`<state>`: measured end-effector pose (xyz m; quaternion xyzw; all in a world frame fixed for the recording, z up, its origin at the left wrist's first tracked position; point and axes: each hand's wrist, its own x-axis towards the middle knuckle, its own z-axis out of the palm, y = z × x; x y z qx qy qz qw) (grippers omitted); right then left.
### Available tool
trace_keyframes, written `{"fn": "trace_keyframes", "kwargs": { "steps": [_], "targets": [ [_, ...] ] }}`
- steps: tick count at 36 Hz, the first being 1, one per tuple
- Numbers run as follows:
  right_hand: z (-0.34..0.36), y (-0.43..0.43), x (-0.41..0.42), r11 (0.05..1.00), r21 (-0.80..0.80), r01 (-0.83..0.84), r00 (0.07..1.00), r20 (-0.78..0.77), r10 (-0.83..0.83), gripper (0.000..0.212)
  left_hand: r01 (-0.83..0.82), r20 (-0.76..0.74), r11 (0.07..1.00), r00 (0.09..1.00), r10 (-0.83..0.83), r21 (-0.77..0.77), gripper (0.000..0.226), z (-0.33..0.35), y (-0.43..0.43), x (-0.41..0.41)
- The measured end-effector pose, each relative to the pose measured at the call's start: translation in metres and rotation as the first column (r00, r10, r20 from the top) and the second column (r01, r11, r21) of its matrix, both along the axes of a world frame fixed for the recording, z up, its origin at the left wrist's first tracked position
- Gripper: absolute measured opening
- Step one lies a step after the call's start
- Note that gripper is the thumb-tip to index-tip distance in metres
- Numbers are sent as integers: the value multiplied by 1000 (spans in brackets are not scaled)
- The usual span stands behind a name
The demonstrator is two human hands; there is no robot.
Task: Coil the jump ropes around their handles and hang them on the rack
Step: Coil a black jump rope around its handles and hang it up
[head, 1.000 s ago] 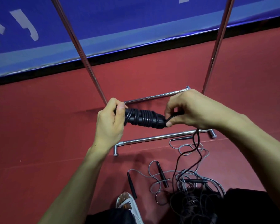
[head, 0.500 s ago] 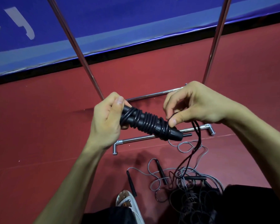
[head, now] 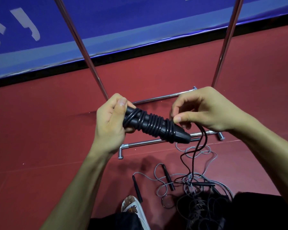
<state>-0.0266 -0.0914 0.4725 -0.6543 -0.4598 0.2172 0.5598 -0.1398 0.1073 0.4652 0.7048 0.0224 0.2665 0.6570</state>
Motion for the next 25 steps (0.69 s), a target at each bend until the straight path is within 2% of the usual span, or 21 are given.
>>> {"fn": "trace_keyframes", "kwargs": {
  "steps": [3, 7, 12, 14, 16, 20, 25],
  "targets": [
    [-3, 3, 1, 1000, 6, 30, 994, 108, -30, 19, 9, 10, 996, 1000, -8, -89, 29, -2, 3, 4],
    [-5, 8, -1, 999, -13, 46, 964, 263, -41, 12, 27, 21, 988, 999, -25, -150, 33, -5, 4, 6],
    [-6, 9, -2, 992, -64, 105, 940, 333, -78, 12, -5, 14, 987, 1000, 7, -160, 38, -5, 6, 7],
    [-7, 8, -3, 993, -79, 84, 961, 269, -60, 10, -5, 9, 989, 1000, 7, -148, 36, -4, 6, 6],
    [-6, 6, -3, 996, -72, 48, 990, 138, -38, 15, -6, -1, 989, 1000, 6, -145, 37, -5, 7, 6],
    [-1, 0, 0, 998, -65, -26, 999, -40, 23, 23, 2, -8, 989, 1000, -3, -146, 38, -3, 6, 5],
    [7, -6, 3, 985, -117, -127, 989, -93, 116, 18, 43, -21, 989, 999, -46, -140, 32, 0, 0, 3]
  ]
}}
